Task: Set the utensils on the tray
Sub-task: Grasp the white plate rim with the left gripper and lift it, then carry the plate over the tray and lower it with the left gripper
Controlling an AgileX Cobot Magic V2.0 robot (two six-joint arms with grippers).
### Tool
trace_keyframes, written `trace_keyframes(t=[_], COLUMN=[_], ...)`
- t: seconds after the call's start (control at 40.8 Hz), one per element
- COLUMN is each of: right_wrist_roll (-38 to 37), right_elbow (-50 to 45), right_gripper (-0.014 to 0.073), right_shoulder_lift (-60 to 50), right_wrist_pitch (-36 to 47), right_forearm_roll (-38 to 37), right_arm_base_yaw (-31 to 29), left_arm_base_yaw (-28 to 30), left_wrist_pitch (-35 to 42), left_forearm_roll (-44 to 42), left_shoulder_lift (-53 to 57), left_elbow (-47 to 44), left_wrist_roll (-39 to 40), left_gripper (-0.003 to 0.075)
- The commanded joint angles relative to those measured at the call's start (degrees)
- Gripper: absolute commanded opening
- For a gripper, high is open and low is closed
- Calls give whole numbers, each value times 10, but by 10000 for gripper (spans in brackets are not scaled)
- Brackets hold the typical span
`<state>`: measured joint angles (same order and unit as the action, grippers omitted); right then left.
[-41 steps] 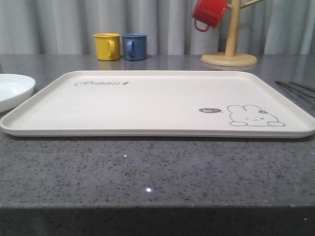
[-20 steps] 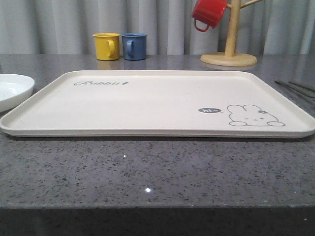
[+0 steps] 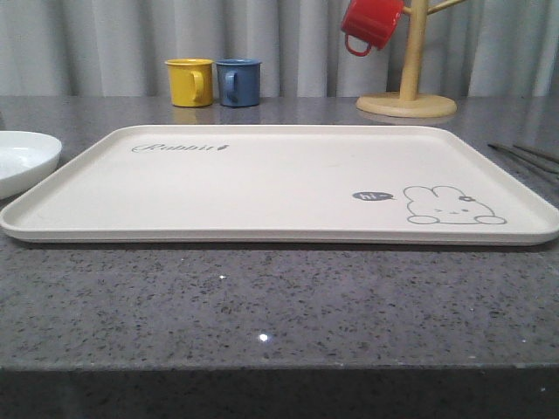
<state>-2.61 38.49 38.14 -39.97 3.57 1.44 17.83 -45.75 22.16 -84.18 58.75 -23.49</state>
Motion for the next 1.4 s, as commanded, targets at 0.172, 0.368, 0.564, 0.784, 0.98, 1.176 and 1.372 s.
trace_keyframes(t=[0.172,0.368,0.564,0.784,0.98,1.176,1.372], right_wrist_roll=[6,6,6,6,6,6,6], right_elbow=[14,14,14,14,14,14,14], right_gripper=[455,455,455,455,455,455,455], right_shoulder_lift=[2,2,2,2,2,2,2], right_wrist_pitch=[34,34,34,34,34,34,34], right_forearm_roll=[-2,-2,-2,-2,-2,-2,-2], right_arm_base_yaw=[-4,-4,-4,-4,-4,-4,-4], left_arm_base_yaw=[1,1,1,1,1,-9,-63], left_wrist_pitch=[38,33,33,32,17,-35,-70], left_forearm_roll=[34,34,23,24,40,76,126], left_shoulder_lift=[-2,-2,-2,4,51,80,80], left_elbow=[20,20,20,20,40,102,145], left_wrist_roll=[-3,-3,-3,-13,-32,-46,-49], left_gripper=[387,176,13,-18,-18,-18,-18])
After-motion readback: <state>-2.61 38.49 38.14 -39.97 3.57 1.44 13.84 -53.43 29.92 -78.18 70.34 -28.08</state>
